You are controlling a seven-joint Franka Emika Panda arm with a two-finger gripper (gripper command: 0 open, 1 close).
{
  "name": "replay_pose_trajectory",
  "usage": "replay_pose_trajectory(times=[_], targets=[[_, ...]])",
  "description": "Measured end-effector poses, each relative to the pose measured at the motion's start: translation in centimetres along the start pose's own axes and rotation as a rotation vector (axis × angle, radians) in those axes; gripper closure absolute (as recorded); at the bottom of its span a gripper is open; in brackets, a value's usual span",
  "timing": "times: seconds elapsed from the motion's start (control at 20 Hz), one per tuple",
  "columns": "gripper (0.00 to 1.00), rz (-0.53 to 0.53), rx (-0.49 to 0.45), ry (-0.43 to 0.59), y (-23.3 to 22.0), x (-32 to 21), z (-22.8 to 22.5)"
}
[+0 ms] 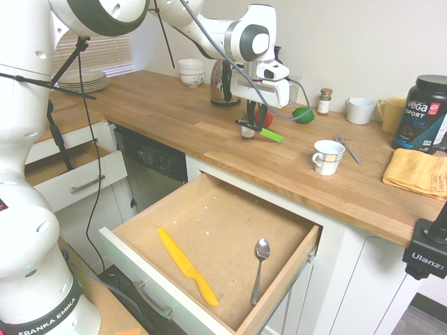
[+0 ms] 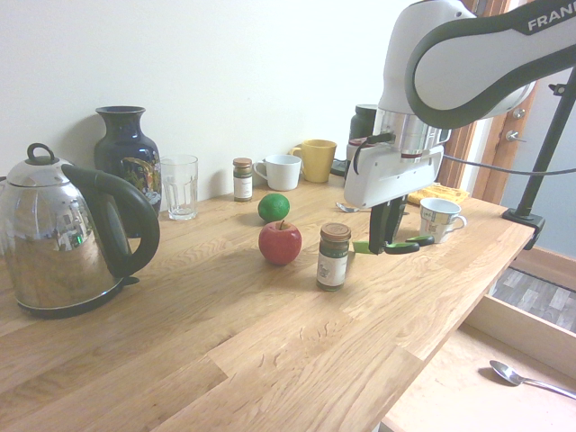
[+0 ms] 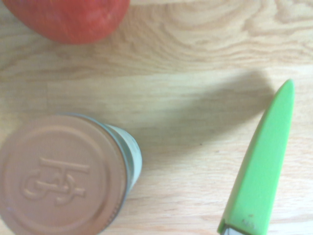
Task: Put scissor in the drawer
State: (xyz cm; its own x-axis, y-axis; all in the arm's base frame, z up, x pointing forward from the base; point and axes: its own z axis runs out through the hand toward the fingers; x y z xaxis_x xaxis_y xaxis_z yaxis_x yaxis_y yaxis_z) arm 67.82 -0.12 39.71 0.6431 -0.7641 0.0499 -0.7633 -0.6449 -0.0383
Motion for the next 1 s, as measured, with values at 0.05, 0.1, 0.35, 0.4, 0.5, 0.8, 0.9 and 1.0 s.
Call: replay_pose_trajectory(times=[0.05,0.1,0.35,0.4,0.5,0.8,0.9,1.0], targets=[[1.00,0.001,0.003,0.002,0.0,0.0,-0.3],[1.00,0.001,0.007,0.005,0.0,0.0,-0.6],[1.00,-0.001,0.028,0.022,0.0,-0.3,-2.9],[1.00,-0.002,0.030,0.024,0.1,-0.4,-3.3],[1.00,-0.006,0.033,0.029,0.3,-0.6,-3.9],[1.00,-0.123,0.030,0.002,3.9,-2.4,-5.3],[1.00,-0.149,0.028,-0.012,6.1,-3.4,-5.5],[1.00,-0.153,0.028,-0.015,8.3,-4.4,-5.6]])
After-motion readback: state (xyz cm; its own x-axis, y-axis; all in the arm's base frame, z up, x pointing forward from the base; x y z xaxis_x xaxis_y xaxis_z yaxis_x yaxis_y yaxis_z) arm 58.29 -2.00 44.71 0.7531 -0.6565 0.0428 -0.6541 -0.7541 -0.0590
